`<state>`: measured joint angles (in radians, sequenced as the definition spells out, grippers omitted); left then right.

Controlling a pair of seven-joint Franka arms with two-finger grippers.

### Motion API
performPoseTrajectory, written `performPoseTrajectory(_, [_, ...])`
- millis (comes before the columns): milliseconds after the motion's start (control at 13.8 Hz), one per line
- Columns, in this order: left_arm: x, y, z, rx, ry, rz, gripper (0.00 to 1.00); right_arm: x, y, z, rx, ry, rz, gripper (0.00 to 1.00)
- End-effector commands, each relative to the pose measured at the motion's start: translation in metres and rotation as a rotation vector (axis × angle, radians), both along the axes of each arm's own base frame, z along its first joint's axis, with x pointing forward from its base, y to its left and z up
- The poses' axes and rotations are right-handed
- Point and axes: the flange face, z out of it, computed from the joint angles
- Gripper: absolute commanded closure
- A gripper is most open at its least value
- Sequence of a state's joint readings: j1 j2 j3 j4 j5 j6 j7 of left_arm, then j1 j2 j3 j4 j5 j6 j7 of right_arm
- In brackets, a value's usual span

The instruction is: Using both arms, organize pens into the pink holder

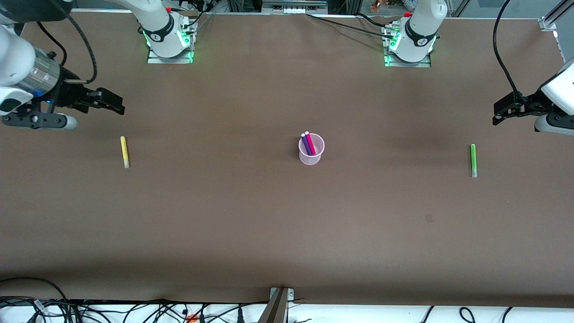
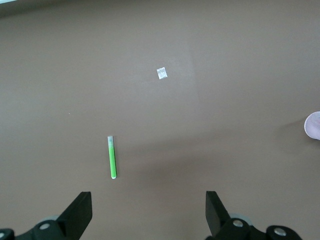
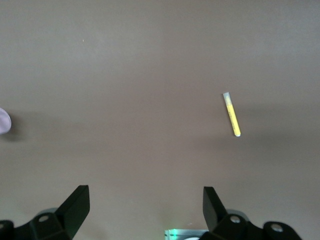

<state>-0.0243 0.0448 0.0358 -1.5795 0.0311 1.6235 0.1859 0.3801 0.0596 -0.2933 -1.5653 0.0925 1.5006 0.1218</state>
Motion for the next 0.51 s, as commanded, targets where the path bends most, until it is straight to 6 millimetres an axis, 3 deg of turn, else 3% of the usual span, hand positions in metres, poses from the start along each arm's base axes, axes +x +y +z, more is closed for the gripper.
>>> performPoseTrajectory(0, [-0.009,0.0,0.005,-0.017,0.01,0.008,0.0,-0.014,-0.031,0.013,0.011,0.002,0.032,0.0])
performPoseTrajectory(217, [-0.009,0.004,0.005,-0.016,0.011,0.016,0.0,-0.035,-0.04,0.013,0.004,-0.003,0.027,0.0])
performPoseTrajectory(433, [-0.009,0.004,0.006,-0.016,0.01,0.016,0.0,-0.036,-0.04,0.021,-0.031,-0.022,0.063,0.0])
